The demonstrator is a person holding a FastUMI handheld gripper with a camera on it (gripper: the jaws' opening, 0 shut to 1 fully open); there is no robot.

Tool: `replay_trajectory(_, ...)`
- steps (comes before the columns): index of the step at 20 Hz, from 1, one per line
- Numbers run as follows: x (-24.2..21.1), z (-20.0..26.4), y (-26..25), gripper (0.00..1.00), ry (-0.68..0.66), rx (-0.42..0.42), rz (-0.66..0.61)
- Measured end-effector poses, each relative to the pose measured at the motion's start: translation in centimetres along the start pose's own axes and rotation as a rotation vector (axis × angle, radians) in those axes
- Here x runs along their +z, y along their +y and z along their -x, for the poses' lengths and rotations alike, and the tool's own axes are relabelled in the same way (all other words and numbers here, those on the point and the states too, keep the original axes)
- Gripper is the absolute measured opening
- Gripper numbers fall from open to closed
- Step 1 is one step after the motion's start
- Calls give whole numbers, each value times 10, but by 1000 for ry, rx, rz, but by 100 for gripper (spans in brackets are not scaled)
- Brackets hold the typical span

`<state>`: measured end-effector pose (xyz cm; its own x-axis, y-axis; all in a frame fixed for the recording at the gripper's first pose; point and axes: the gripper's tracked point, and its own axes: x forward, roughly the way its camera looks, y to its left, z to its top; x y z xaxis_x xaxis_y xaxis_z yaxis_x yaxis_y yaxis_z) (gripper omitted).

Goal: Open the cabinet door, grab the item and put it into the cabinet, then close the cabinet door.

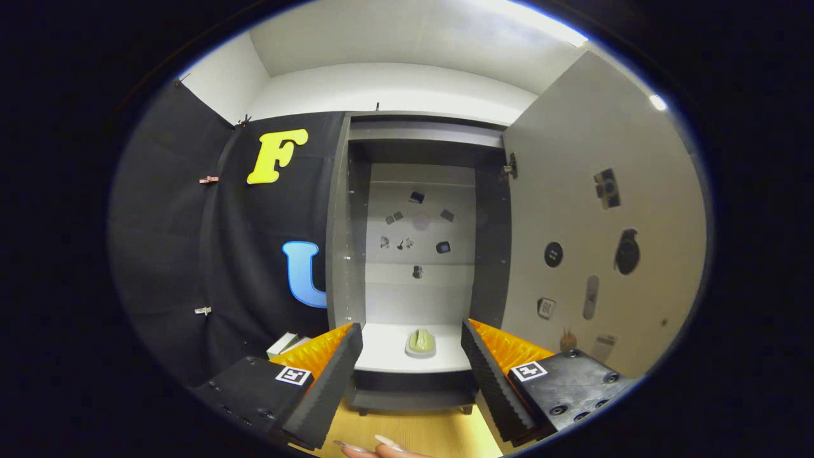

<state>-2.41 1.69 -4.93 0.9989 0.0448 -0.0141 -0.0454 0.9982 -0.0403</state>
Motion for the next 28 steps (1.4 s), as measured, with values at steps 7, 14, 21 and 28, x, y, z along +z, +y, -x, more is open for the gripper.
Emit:
replay_trajectory(7, -8, 90, -69, 98, 20, -88, -60)
replay_trajectory(14, -1, 152, -191, 98, -39, -222, -5)
replay_trajectory(21, -18, 145, -274, 98, -19, -186, -12)
replay_trajectory(28, -36, 116, -282, 97, 16, -50, -50)
